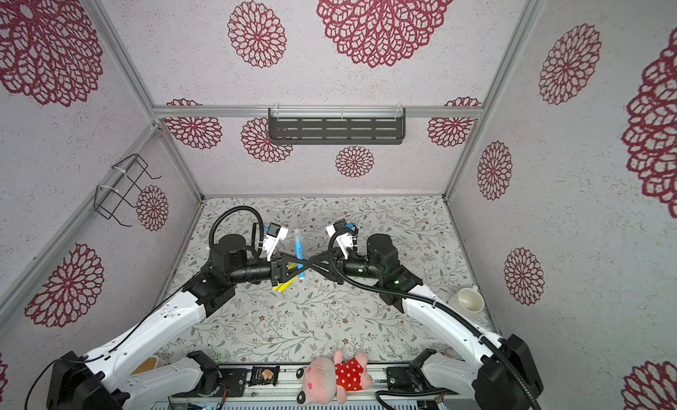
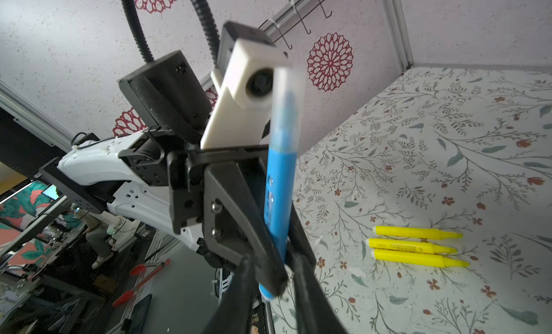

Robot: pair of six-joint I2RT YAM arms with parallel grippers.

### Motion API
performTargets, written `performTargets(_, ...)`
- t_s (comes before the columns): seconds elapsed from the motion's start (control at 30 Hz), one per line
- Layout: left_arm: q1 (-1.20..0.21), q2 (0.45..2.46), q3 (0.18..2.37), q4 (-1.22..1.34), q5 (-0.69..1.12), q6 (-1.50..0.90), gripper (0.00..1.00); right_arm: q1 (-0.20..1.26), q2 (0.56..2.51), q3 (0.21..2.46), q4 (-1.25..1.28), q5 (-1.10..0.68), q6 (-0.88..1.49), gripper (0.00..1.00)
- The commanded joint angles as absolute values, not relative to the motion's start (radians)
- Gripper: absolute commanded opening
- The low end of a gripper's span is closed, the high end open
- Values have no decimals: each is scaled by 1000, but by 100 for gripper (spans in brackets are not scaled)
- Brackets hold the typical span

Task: Insert pens into pen caps
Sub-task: Put on the pen cap to the pen.

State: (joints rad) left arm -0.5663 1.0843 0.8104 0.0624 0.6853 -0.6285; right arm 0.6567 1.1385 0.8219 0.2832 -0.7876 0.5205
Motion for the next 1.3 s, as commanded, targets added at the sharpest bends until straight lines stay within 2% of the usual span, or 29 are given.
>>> performTargets(0.0, -560, 1036, 812, 161, 632, -611, 0, 604, 1094, 844, 178, -888, 497, 58)
performTargets(0.07, -562, 1037, 808, 157, 632, -612, 0, 563, 1075, 859, 169, -896, 497, 65)
performTargets(0.2, -574, 1048, 814, 145, 622, -604, 0, 509, 1058, 899, 151, -906, 482, 68)
performTargets(0.4, -634, 1084, 870, 28, 571, -530, 0, 485, 1084, 992, 133, -939, 433, 65)
performTargets(0.63, -677, 1127, 885, 55, 558, -536, 0, 492, 1160, 1052, 174, -956, 433, 57)
performTargets(0.87, -693, 1162, 897, 59, 560, -534, 0, 547, 1204, 1097, 76, -913, 353, 54)
performTargets(1.2, -705, 1198, 913, 64, 565, -532, 0, 580, 1273, 1133, 71, -901, 339, 49)
performTargets(1.27, -706, 1200, 911, 66, 562, -533, 0, 586, 1279, 1131, 75, -893, 338, 44)
